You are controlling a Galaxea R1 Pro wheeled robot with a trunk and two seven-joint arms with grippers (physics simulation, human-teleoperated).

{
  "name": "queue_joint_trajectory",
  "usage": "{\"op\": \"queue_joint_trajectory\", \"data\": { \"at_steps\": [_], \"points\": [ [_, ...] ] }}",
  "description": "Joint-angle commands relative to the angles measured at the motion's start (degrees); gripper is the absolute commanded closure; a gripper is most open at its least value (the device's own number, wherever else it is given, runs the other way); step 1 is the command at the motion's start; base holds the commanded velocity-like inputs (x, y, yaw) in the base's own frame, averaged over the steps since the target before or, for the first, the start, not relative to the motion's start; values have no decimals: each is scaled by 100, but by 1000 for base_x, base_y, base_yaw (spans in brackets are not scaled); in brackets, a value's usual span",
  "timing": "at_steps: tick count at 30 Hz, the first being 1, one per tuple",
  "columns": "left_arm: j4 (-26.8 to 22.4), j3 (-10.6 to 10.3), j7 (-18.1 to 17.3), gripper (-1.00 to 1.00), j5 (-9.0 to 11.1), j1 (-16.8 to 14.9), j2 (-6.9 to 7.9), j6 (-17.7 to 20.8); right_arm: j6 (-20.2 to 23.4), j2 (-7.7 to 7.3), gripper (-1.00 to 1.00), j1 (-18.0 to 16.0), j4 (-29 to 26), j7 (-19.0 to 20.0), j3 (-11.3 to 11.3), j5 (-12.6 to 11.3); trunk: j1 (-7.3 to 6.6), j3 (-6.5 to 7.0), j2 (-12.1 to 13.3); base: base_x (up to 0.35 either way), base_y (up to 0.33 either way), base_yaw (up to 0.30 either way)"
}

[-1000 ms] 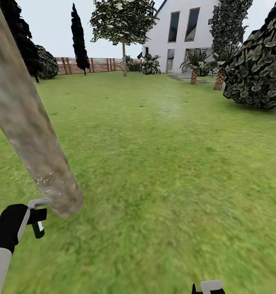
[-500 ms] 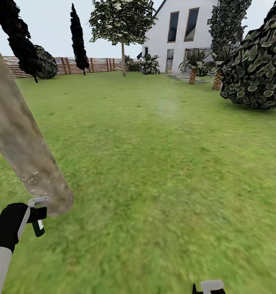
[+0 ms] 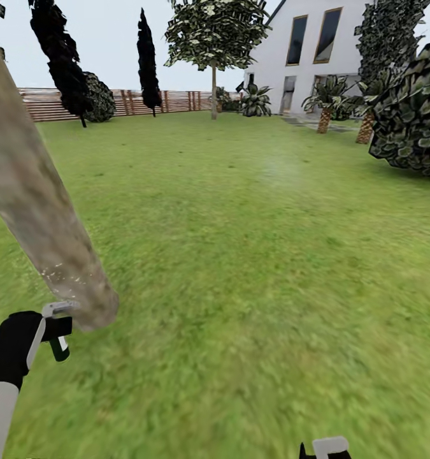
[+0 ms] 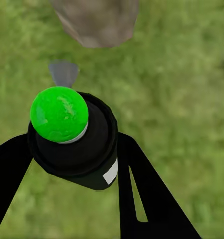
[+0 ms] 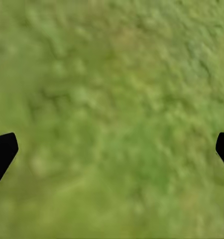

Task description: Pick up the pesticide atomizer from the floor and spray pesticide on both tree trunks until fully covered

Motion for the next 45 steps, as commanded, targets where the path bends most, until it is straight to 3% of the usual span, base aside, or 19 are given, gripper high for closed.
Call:
{"op": "queue_joint_trajectory", "data": {
  "at_steps": [1,16,24,28,30,34,45],
  "points": [
    [-37,10,-57,100,-64,-4,-3,32,-12,3,-100,-3,1,-23,-43,61,2,-5,-2,238,-182,277],
    [-146,3,-57,100,-65,-4,-6,55,-12,-2,-100,-3,0,-23,-43,61,2,-5,-2,227,-187,26],
    [-145,45,-51,100,-87,5,33,55,-12,7,-100,-3,6,-23,-35,61,2,-5,-2,107,-251,253],
    [-153,63,278,100,-83,-5,88,55,-12,7,-100,-3,9,-23,-35,61,2,-5,-2,4,-99,278],
    [-224,72,617,100,-77,-260,87,61,-12,7,-100,-3,9,-23,-35,61,2,-5,-2,0,-5,278],
    [-256,34,670,100,-68,-634,75,155,-12,7,-100,-3,3,-23,-39,61,2,-5,-2,0,-1,229],
    [-347,2,663,100,-55,-597,21,187,-12,-2,-100,-3,0,-23,-37,70,2,-5,-2,170,-89,7]
  ]
}}
